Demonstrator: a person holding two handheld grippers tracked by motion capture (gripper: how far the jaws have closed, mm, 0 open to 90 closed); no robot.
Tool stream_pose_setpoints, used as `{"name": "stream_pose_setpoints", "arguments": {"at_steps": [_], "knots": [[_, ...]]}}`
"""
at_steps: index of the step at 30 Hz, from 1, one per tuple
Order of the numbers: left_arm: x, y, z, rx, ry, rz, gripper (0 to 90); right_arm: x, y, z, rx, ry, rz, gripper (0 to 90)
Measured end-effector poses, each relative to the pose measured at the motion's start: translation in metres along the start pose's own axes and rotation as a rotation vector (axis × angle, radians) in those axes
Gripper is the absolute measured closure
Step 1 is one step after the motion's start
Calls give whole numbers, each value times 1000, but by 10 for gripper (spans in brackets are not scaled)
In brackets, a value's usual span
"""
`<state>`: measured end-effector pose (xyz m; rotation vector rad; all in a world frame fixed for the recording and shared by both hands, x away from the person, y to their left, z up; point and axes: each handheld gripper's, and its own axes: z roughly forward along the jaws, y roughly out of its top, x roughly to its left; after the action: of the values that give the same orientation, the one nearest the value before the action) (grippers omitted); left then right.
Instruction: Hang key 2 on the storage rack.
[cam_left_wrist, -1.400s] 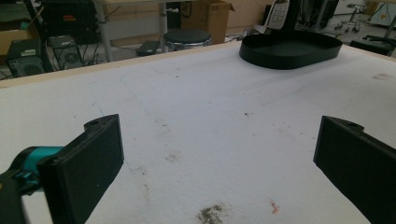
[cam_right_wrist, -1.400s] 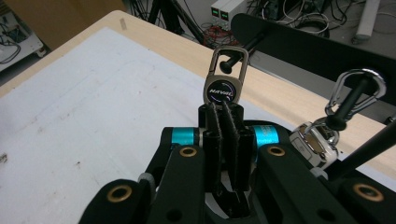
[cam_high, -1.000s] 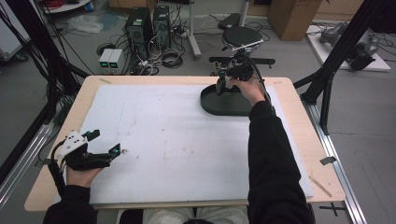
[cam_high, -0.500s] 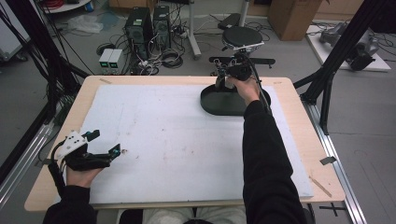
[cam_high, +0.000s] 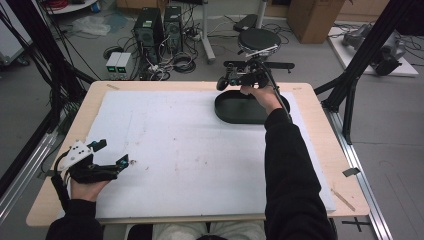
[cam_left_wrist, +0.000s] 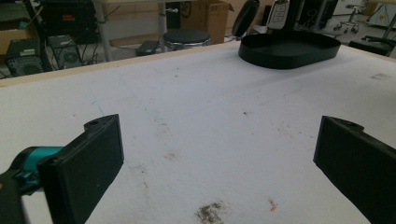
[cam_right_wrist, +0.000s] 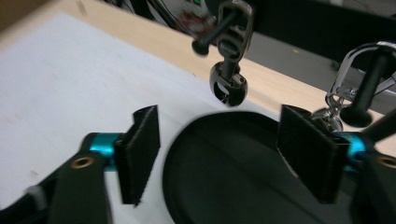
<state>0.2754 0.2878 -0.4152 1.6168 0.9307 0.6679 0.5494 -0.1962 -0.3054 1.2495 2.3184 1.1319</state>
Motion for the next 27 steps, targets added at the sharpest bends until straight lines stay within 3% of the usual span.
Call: {"name": "stream_pose_setpoints", "arguments": {"at_steps": [2,3,5,7,9,13,15,21,24,27], "knots": [[0,0,0,-1,1,0,20,4,-1,1,30,-41,-41,210],[0,0,0,-1,1,0,20,4,-1,1,30,-41,-41,210],[0,0,0,-4,2,0,20,6,-4,0,19,-29,-52,106],[0,0,-1,-4,2,0,20,6,-4,0,23,-20,-48,98],[0,0,-1,-4,2,0,20,7,-4,-1,31,-9,-40,19],[1,0,0,3,5,0,20,7,-5,-4,54,-26,-30,8],[1,0,0,3,4,-1,20,6,-5,-9,44,-25,-12,8],[0,0,0,0,0,-1,20,8,-5,-26,13,-31,-21,8],[0,0,0,1,-4,1,20,9,-12,-35,-20,-34,-9,9],[-1,0,0,-2,-3,0,20,8,-21,-40,-8,-49,-12,9]]}}
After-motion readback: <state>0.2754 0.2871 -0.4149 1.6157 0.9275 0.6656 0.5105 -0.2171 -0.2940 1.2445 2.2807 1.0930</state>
